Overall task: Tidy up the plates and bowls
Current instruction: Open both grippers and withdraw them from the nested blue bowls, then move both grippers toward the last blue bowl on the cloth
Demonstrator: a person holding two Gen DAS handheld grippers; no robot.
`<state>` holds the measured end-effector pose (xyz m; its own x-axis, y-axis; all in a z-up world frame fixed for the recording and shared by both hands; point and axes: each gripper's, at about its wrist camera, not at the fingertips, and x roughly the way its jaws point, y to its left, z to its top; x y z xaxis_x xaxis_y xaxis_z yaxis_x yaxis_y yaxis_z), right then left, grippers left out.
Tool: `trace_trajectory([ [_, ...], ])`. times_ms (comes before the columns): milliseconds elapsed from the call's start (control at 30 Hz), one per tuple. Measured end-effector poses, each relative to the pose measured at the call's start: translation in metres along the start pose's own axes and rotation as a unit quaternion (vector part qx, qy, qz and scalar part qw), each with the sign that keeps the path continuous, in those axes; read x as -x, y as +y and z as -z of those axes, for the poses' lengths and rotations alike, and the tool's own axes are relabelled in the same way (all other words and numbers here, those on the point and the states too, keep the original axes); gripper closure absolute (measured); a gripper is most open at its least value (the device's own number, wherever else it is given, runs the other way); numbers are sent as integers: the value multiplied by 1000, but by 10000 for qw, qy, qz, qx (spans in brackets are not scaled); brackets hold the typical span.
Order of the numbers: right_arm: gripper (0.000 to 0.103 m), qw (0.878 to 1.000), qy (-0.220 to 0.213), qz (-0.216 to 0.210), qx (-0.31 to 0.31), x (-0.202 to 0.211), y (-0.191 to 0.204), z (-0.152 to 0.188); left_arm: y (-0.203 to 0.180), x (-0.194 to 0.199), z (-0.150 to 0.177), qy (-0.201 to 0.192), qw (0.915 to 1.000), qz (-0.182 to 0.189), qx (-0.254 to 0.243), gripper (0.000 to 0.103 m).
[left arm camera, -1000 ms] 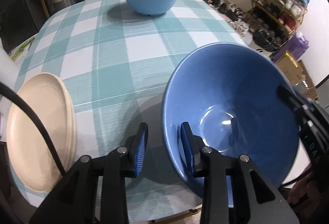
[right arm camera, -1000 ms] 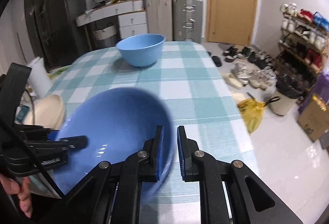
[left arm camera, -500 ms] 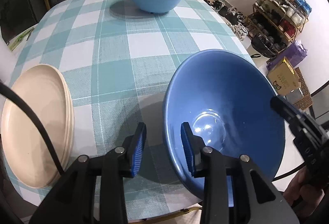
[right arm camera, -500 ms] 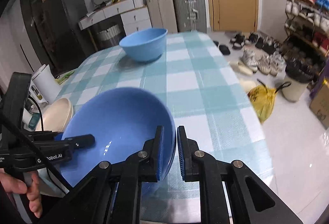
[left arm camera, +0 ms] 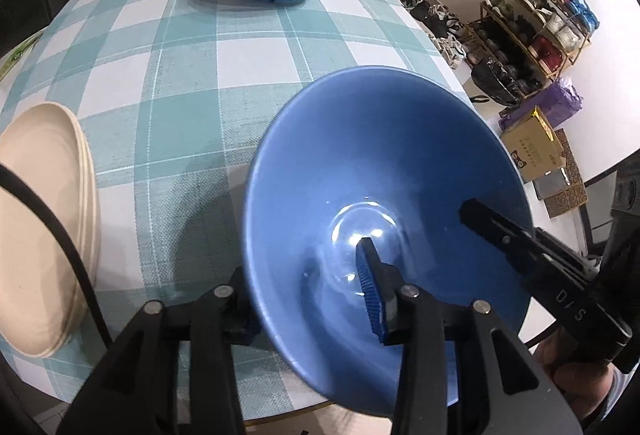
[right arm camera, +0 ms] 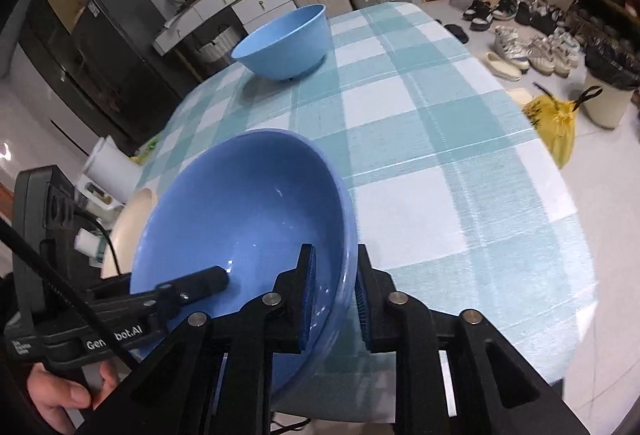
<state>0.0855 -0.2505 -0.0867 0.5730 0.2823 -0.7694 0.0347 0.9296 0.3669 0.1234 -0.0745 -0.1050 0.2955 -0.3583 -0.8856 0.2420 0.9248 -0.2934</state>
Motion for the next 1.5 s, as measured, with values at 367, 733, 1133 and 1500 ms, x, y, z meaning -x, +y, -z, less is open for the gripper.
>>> trace_trajectory([
  [367,83,9983,-266,57,509,-26,28,-11,23,2,-11,-81,9992,-189,347,61],
  [733,63,9913,-1077,392,655,11,26,-12,37,21,-11,-430,9974,-376,431,55],
  [1133,25,9740,-2049,203,944,56,41,-5,35,90,3,-2276,9685,-1010,-17,23],
  [1500,1,9520,-2707,340,1385,76,59,7,33,113,6,-3034,9448,-1223,-170,10],
])
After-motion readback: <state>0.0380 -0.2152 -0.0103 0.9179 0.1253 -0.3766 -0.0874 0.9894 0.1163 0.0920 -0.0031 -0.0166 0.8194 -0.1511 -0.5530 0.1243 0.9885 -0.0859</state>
